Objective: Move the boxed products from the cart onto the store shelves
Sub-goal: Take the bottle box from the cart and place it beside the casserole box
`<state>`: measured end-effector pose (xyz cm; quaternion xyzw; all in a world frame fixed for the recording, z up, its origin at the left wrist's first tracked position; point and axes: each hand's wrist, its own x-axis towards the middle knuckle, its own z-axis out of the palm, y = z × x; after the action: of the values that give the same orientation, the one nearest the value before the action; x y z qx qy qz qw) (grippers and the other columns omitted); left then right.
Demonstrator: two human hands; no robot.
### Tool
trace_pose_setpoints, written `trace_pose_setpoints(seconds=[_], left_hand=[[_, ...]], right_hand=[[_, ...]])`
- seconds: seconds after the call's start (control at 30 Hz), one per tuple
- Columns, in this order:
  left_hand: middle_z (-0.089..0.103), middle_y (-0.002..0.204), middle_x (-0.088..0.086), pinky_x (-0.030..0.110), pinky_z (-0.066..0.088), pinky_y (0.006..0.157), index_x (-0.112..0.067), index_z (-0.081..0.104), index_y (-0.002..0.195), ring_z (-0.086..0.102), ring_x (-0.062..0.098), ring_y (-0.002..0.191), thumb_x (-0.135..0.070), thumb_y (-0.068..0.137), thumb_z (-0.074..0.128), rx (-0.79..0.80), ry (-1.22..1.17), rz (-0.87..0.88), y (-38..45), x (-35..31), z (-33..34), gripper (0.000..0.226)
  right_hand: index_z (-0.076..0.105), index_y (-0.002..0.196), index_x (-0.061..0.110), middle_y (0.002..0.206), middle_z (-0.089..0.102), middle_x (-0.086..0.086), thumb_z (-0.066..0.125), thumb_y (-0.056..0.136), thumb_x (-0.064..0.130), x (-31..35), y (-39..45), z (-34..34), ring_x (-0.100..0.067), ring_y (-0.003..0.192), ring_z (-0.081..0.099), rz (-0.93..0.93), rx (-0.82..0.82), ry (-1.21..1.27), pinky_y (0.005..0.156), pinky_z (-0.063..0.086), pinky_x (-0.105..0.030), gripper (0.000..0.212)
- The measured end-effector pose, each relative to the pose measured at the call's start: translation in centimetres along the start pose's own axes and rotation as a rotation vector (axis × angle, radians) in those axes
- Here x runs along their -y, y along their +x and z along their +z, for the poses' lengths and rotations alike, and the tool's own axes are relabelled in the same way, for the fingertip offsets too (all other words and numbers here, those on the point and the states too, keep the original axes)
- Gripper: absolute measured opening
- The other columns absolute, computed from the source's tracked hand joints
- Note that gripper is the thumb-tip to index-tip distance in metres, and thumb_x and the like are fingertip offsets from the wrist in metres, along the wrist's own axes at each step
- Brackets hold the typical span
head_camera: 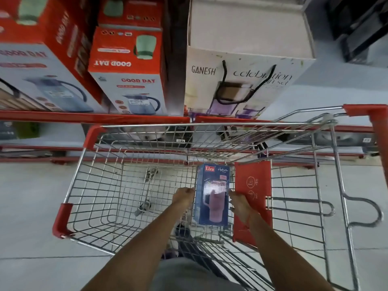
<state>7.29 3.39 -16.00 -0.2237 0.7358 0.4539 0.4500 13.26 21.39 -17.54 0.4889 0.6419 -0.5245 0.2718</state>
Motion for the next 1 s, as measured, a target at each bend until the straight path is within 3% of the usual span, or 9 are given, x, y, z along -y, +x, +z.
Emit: trace_pose_setpoints(seconds=[0.1,0.23,0.33,0.4,0.5,0.7,0.77,0.93,1.0], left_hand=[[0.062,0.105,0.018,0.047,0.049,0.099,-0.006,0.062,0.095,0.061,0.032,0.104,-0.032,0.099,0.039,0.003,0.063,-0.032,1.5,0.0,0.8,0.035],[0.06,0.125,0.023,0.042,0.048,0.101,0.0,0.054,0.126,0.059,0.033,0.111,-0.033,0.1,0.036,0.032,0.098,-0.055,3.1,-0.2,2.0,0.046],[0.061,0.125,0.023,0.038,0.053,0.087,0.0,0.056,0.122,0.061,0.034,0.108,-0.03,0.1,0.037,0.062,0.135,-0.043,3.7,0.0,2.2,0.042],[0.064,0.116,0.022,0.034,0.05,0.075,0.0,0.056,0.119,0.063,0.034,0.104,-0.035,0.1,0.034,0.085,0.198,-0.027,3.9,0.4,1.7,0.045],[0.062,0.118,0.019,0.037,0.051,0.078,-0.002,0.054,0.125,0.061,0.034,0.107,-0.033,0.099,0.039,0.104,0.204,-0.025,4.0,1.1,0.7,0.043],[0.067,0.117,0.02,0.044,0.056,0.081,-0.012,0.059,0.125,0.066,0.032,0.095,-0.021,0.089,0.061,-0.085,0.027,0.004,2.3,1.5,-0.7,0.037],[0.071,0.111,0.018,0.038,0.057,0.079,-0.014,0.059,0.124,0.068,0.033,0.097,-0.025,0.088,0.063,-0.195,0.094,0.06,1.0,1.3,-1.3,0.038],[0.076,0.095,0.013,0.008,0.04,0.047,-0.012,0.072,0.106,0.069,0.022,0.08,-0.031,0.084,0.067,-0.377,0.288,0.236,-2.7,0.9,-3.9,0.029],[0.076,0.089,0.014,0.017,0.044,0.05,-0.007,0.074,0.095,0.068,0.023,0.075,-0.022,0.081,0.071,-0.429,0.238,0.334,-4.5,0.8,-5.0,0.021]], right_hand=[[0.05,0.132,-0.002,0.09,0.059,0.0,0.045,0.098,0.032,0.4,1.6,0.1,-0.017,0.081,0.055,0.038,0.021,0.046,0.087,0.043,-0.035,0.048],[0.048,0.135,0.0,0.132,0.055,-0.02,0.043,0.098,0.042,0.7,3.7,1.0,-0.032,0.12,0.053,0.092,-0.009,-0.015,0.105,0.039,-0.04,0.056],[0.058,0.111,0.005,0.104,0.061,-0.014,0.042,0.095,0.05,1.0,4.3,2.1,-0.026,0.097,0.058,0.088,0.016,-0.126,0.091,0.042,-0.034,0.051],[0.059,0.111,0.006,0.1,0.058,-0.013,0.043,0.098,0.042,1.2,4.2,3.3,-0.026,0.092,0.056,0.059,0.063,-0.155,0.081,0.044,-0.032,0.042],[0.059,0.118,0.003,0.095,0.058,-0.011,0.049,0.097,0.031,1.4,3.8,4.8,-0.023,0.077,0.053,0.01,0.035,-0.196,0.056,0.039,-0.024,0.036],[0.055,0.125,0.005,0.119,0.065,-0.02,0.052,0.095,0.021,2.4,1.6,4.8,-0.035,0.103,0.062,-0.063,0.048,-0.135,0.097,0.051,-0.051,0.034],[0.055,0.125,0.006,0.123,0.063,-0.02,0.053,0.095,0.02,2.9,0.1,4.6,-0.038,0.111,0.06,-0.142,0.045,-0.138,0.097,0.049,-0.055,0.033],[0.055,0.129,0.014,0.125,0.065,-0.012,0.058,0.093,0.022,4.6,-5.1,5.0,-0.032,0.111,0.062,-0.347,0.008,-0.156,0.094,0.051,-0.054,0.037],[0.056,0.129,0.017,0.123,0.067,-0.008,0.061,0.091,0.02,5.1,-7.6,5.7,-0.031,0.103,0.066,-0.443,-0.058,-0.199,0.088,0.055,-0.052,0.039]])
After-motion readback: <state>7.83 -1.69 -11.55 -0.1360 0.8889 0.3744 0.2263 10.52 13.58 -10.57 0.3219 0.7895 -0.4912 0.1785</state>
